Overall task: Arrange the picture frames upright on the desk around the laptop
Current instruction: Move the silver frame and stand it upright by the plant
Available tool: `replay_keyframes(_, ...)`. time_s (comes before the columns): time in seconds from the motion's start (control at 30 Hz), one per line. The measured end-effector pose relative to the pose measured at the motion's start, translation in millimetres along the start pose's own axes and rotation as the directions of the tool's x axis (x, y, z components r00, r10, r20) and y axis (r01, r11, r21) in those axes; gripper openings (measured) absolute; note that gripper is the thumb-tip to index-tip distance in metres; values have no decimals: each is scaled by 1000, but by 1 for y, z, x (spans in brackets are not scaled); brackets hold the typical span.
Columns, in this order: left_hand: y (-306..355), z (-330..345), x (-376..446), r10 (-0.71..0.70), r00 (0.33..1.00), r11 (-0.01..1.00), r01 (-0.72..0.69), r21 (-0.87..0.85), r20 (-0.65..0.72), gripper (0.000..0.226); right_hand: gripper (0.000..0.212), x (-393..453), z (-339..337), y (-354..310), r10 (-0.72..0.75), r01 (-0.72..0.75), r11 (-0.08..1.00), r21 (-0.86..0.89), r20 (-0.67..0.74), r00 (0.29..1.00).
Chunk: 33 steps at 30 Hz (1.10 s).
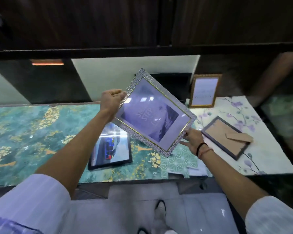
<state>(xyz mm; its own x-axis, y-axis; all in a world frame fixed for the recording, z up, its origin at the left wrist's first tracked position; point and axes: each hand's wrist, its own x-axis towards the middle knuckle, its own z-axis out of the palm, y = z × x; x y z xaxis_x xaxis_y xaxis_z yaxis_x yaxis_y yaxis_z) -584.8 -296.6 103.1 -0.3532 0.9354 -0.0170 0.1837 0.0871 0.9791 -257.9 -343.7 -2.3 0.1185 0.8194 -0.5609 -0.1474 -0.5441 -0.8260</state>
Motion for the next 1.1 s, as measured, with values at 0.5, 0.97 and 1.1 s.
replay_keyframes(0.5, 89, 260, -58, 21, 763, 913, -279, 299, 646, 27, 76, -28, -231, 34, 20, 24, 993, 113, -374, 927)
replay_keyframes(0.97, 108, 482, -31, 155, 799, 848, -409, 337, 581, 45, 23, 124, -397, -102, -339, 330, 941, -79, -147, 929)
replay_keyframes(1.1, 64, 502, -13, 39, 924, 903, -195, 382, 380, 73, 24, 178, -427, -122, -329, 322, 944, -66, -186, 926)
